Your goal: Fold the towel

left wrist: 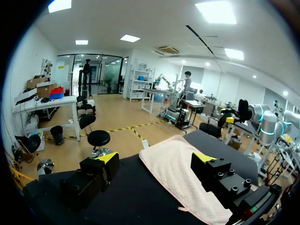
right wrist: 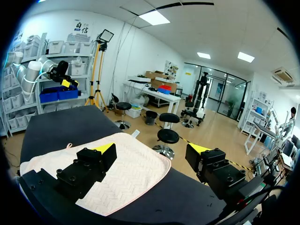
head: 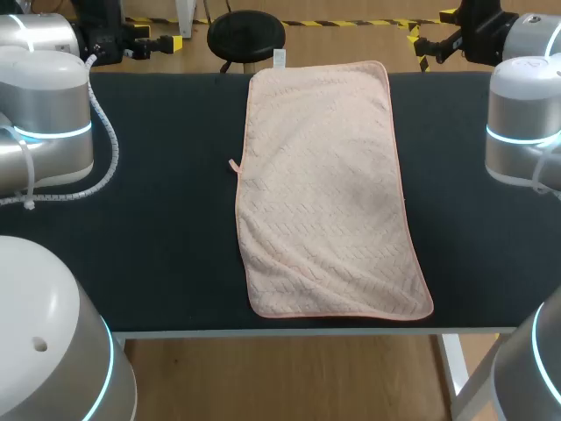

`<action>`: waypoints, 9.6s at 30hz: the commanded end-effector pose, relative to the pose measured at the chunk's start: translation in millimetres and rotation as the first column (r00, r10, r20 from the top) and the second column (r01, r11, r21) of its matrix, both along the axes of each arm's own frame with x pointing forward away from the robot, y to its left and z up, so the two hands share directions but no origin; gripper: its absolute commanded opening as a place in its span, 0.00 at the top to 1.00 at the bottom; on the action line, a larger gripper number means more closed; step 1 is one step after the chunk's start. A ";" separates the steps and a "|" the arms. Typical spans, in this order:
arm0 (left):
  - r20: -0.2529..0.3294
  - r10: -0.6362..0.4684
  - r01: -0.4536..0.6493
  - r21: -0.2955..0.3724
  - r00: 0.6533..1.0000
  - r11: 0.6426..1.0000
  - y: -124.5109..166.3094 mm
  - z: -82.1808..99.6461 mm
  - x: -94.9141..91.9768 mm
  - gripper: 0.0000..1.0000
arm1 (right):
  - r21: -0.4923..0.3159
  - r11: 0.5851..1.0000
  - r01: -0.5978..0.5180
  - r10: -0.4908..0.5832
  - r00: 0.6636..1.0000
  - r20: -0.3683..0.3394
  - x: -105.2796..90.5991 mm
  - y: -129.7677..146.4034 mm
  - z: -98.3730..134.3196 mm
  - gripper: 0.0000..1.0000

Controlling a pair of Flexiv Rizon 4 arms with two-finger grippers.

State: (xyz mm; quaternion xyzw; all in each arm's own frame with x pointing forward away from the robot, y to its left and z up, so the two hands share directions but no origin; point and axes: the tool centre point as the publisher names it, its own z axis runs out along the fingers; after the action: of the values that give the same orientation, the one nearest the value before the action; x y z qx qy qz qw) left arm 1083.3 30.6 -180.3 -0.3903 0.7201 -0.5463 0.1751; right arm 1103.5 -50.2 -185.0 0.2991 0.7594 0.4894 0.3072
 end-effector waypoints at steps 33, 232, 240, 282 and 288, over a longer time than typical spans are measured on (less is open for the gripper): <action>-0.432 -0.602 0.696 0.648 0.672 0.311 -61.6 -23.9 -25.2 0.00 | -0.878 0.204 -0.434 0.486 0.823 -0.294 -21.1 20.5 -17.6 0.00; -0.150 -0.624 0.350 0.912 0.767 0.212 -137.1 99.8 -54.5 1.00 | -0.945 0.268 -0.189 0.321 0.942 -0.098 -64.9 39.7 106.6 1.00; -0.222 -0.648 0.463 0.856 0.729 0.228 -141.3 62.2 -115.9 1.00 | -0.917 0.237 -0.321 0.354 0.907 -0.226 -121.8 42.9 69.3 1.00; -0.580 -0.539 0.760 0.619 0.611 0.197 -149.2 -152.5 -61.5 1.00 | -0.812 0.252 -0.526 0.113 0.849 -0.515 -63.4 30.6 -166.6 1.00; -0.603 -0.528 0.772 0.611 0.599 0.178 -147.0 -163.7 -51.6 1.00 | -0.814 0.244 -0.527 0.120 0.849 -0.514 -55.2 35.5 -173.0 1.00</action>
State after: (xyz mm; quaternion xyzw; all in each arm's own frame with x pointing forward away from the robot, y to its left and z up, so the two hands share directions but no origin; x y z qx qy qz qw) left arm 1021.7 -111.8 -336.3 0.0243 0.9947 -0.0973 0.0213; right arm 1037.9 -18.0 -346.7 -0.0206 0.9829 -0.0483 0.1763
